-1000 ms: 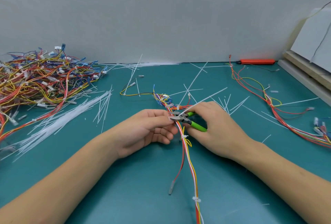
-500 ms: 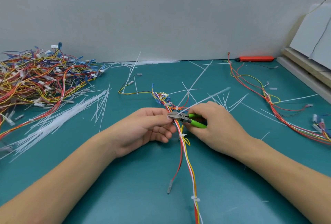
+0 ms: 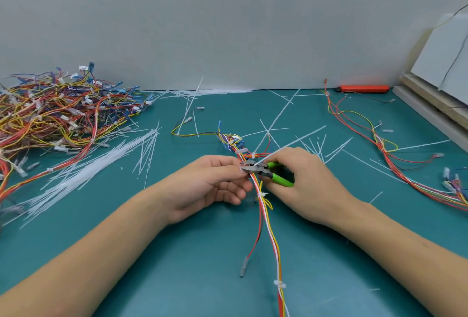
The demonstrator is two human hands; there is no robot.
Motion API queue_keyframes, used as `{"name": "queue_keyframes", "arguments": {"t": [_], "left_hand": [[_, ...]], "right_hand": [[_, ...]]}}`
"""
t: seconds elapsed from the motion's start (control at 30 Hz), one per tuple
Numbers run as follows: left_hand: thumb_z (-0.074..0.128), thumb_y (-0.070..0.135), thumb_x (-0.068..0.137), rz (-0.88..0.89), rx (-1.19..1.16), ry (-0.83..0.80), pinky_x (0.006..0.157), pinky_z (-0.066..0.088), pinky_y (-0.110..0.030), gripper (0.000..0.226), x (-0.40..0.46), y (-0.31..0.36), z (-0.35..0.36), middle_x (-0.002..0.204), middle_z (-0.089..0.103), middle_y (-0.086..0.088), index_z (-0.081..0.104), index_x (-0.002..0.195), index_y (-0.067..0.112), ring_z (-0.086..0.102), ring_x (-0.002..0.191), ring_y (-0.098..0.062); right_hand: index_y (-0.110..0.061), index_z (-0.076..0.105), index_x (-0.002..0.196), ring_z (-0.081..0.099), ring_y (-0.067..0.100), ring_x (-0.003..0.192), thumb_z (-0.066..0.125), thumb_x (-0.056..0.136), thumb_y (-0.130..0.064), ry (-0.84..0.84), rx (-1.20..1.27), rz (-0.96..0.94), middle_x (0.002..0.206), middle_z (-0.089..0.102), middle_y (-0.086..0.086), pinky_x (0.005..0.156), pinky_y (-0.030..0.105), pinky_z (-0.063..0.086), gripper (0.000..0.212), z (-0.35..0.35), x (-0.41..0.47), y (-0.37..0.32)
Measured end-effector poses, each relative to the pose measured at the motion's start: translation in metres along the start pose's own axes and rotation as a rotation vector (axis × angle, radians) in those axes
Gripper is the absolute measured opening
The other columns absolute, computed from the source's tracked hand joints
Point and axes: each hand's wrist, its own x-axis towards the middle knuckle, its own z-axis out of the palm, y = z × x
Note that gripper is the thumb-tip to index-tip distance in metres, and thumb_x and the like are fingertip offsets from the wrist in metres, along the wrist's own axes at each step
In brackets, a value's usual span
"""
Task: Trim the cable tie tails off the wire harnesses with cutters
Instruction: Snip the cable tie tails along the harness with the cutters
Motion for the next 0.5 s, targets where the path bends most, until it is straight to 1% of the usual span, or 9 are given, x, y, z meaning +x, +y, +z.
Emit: {"name": "queue_keyframes", "arguments": {"t": [0.07,0.37,0.43,0.5], "left_hand": [[0.067,0.019,0.091,-0.002,0.005,-0.004,0.065,0.056,-0.024,0.013,0.0000,-0.0007,-0.0004,0.088,0.070,-0.013,0.071,0.097,0.008,0.065,0.069,-0.018],[0.067,0.020,0.093,-0.003,0.018,-0.018,0.066,0.056,-0.024,0.013,0.0010,-0.0009,-0.0021,0.088,0.071,-0.013,0.072,0.097,0.008,0.065,0.070,-0.017],[0.066,0.020,0.093,-0.001,0.022,-0.020,0.066,0.056,-0.024,0.013,0.0010,-0.0007,-0.0022,0.089,0.070,-0.013,0.072,0.097,0.008,0.065,0.070,-0.017],[0.066,0.019,0.092,0.001,0.017,-0.016,0.065,0.056,-0.024,0.013,0.0009,-0.0007,-0.0024,0.088,0.070,-0.013,0.071,0.096,0.008,0.065,0.070,-0.017]], "right_hand": [[-0.025,0.071,0.107,0.058,0.016,0.094,0.074,0.089,-0.033,0.002,-0.009,-0.004,0.097,0.066,-0.010,0.087,0.036,0.049,0.020,0.0001,-0.0003,-0.0004],[-0.025,0.071,0.108,0.058,0.015,0.096,0.074,0.089,-0.035,-0.006,-0.016,-0.006,0.099,0.067,-0.011,0.088,0.036,0.049,0.022,0.0001,0.0006,-0.0002],[-0.025,0.071,0.105,0.058,0.016,0.094,0.074,0.089,-0.035,-0.008,-0.018,-0.008,0.096,0.066,-0.010,0.086,0.035,0.049,0.020,0.0006,0.0013,-0.0010],[-0.026,0.068,0.091,0.056,0.015,0.084,0.074,0.088,-0.034,-0.013,-0.003,-0.003,0.083,0.062,-0.012,0.077,0.035,0.048,0.010,0.0002,0.0019,-0.0007]]}}
